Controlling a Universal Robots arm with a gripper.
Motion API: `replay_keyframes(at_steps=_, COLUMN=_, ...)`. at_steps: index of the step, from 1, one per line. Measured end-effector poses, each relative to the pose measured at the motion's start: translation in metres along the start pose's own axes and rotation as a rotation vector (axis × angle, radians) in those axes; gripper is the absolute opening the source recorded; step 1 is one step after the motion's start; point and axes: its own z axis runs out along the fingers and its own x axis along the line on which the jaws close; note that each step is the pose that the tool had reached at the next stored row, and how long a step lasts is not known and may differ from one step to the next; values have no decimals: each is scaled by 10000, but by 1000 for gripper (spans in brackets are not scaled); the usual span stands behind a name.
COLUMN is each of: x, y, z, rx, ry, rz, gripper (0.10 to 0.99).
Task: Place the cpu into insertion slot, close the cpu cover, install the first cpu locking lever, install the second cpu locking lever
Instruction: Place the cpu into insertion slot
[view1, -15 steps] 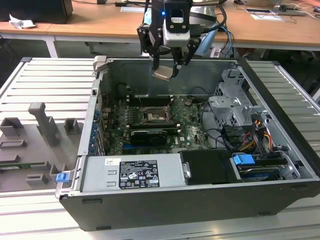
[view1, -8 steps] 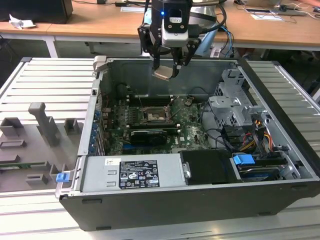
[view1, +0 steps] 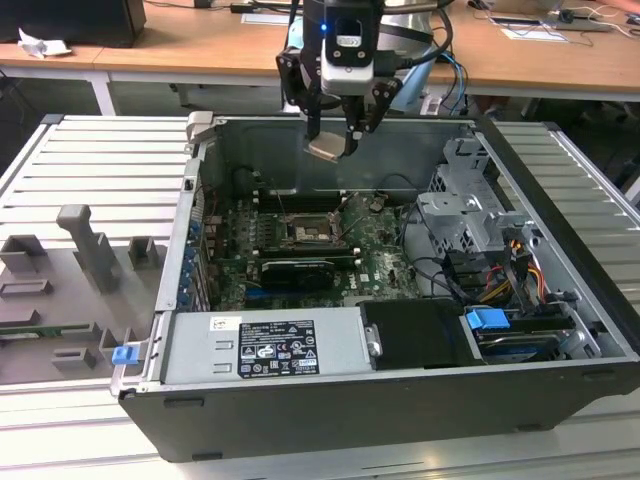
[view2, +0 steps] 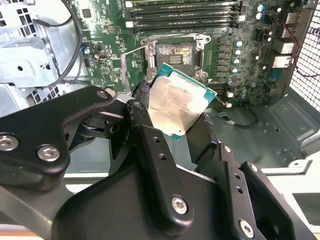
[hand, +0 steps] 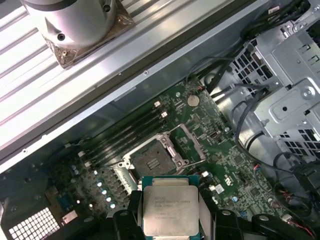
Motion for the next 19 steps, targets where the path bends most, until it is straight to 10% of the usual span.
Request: replay_keyframes(at_steps=19, x=-2, y=-7, z=79, rx=11, ry=-243, rz=2356, gripper=541)
